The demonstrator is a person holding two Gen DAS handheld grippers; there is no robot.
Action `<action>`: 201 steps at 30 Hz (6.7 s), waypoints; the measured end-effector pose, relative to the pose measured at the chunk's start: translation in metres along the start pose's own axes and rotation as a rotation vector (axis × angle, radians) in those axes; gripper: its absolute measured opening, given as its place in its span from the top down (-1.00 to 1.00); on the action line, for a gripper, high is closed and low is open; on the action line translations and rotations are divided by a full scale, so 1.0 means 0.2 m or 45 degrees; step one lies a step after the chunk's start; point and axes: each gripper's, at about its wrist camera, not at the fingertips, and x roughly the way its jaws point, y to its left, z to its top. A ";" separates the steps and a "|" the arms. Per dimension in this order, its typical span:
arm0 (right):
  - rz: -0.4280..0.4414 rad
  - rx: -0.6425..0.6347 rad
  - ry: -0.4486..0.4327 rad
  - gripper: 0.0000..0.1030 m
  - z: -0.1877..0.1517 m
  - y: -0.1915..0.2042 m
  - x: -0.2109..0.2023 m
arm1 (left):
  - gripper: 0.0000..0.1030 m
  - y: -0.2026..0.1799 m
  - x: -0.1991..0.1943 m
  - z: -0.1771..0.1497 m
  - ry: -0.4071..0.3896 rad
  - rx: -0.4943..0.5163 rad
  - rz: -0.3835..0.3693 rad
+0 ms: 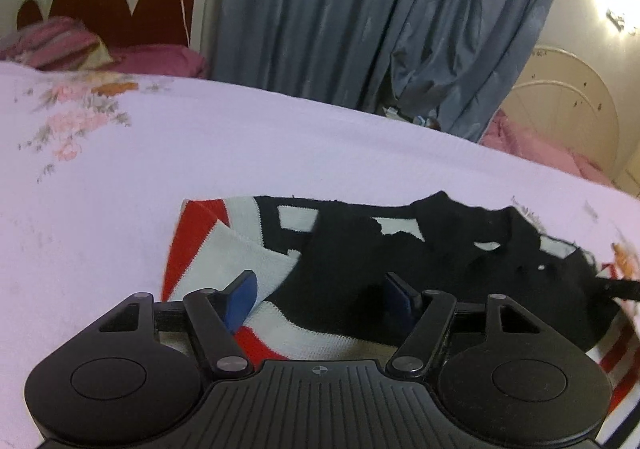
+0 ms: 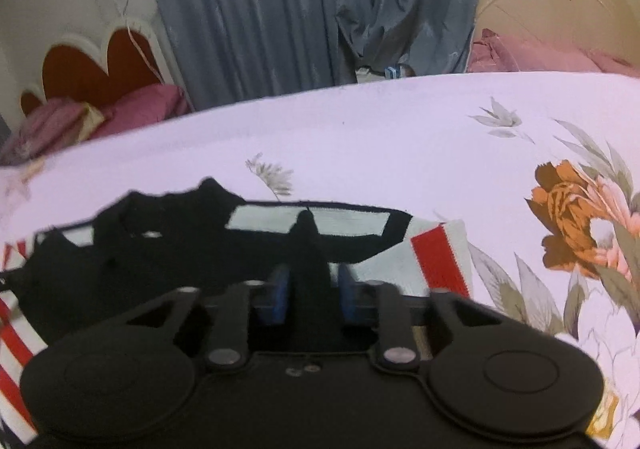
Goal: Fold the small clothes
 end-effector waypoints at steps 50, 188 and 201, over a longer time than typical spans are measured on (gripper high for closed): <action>0.070 -0.271 -0.079 0.69 -0.15 0.44 0.05 | 0.88 -0.18 -0.04 -0.17 -0.076 0.208 -0.051; 0.047 -0.186 -0.047 0.02 -0.54 0.61 -0.42 | -0.64 0.29 -0.62 -0.70 0.153 -0.603 -0.234; 0.017 -0.191 -0.101 0.02 -0.43 0.63 -0.33 | -0.07 0.36 -0.36 -0.65 -0.072 -0.828 -0.351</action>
